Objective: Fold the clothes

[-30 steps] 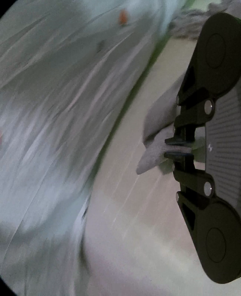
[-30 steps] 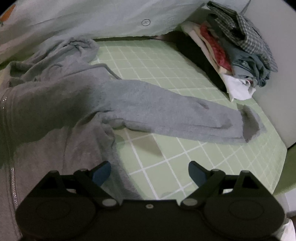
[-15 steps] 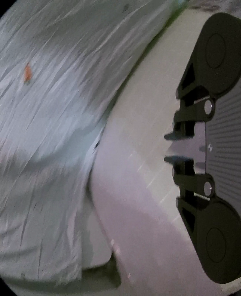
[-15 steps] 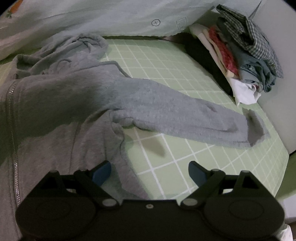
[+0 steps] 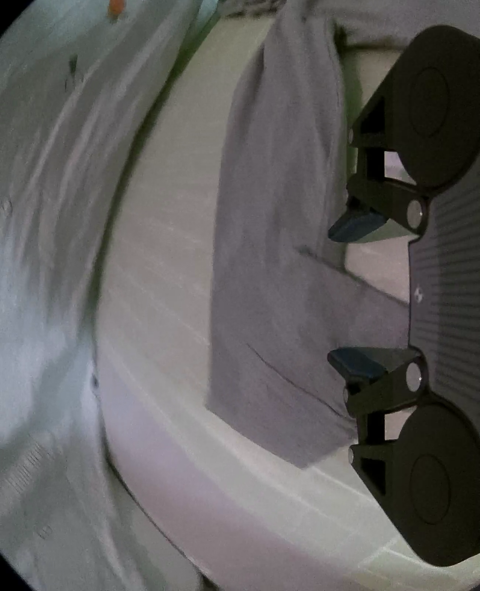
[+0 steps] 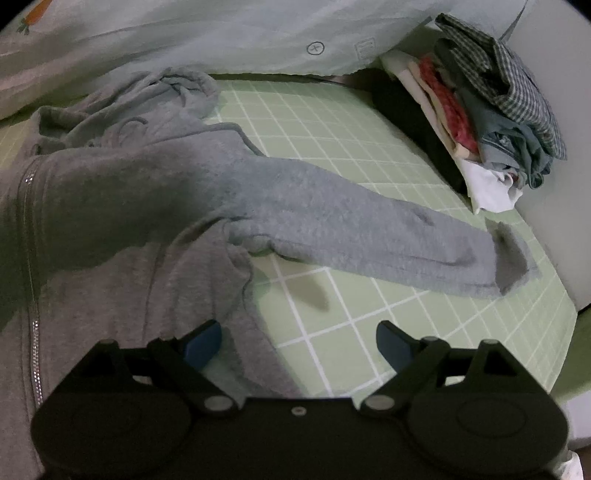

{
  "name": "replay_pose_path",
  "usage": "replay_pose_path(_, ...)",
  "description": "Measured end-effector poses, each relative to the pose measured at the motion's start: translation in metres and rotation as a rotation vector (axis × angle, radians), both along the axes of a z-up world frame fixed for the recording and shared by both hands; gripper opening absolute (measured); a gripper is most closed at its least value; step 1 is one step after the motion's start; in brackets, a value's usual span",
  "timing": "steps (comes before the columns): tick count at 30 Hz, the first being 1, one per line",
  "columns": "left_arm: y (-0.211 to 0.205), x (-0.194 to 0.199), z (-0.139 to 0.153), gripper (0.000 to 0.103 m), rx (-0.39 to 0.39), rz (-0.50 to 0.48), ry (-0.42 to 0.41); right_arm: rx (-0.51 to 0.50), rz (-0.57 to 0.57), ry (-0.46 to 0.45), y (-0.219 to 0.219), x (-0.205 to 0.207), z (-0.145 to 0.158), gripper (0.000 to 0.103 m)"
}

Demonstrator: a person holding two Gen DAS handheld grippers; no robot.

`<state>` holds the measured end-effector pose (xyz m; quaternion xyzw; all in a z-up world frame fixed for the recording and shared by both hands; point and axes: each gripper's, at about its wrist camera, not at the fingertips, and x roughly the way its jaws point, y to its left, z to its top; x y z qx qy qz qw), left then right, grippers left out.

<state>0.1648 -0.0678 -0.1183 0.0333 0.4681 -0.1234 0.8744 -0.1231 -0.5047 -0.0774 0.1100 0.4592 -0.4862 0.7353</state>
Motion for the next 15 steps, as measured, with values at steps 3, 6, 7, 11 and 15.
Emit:
replay_pose_path(3, 0.013, 0.004, -0.001, 0.018, -0.025, 0.046, 0.006, 0.003, -0.001, -0.002, -0.001, -0.001, -0.001, 0.091)
replay_pose_path(6, 0.037, 0.011, 0.009, 0.000, -0.074, 0.119, -0.001, 0.004, -0.001, 0.000, -0.001, -0.001, -0.001, 0.091)
replay_pose_path(7, 0.048, 0.014, 0.015, 0.000, -0.102, 0.149, -0.011, 0.003, 0.000, 0.001, -0.001, -0.001, -0.001, 0.091)
replay_pose_path(11, 0.052, 0.020, 0.024, 0.000, -0.108, 0.128, -0.026, 0.003, 0.001, 0.004, 0.000, -0.001, -0.002, 0.091)
replay_pose_path(15, 0.039, 0.022, 0.027, 0.001, -0.074, 0.049, -0.030, 0.003, -0.004, 0.008, 0.000, 0.001, -0.004, 0.091)
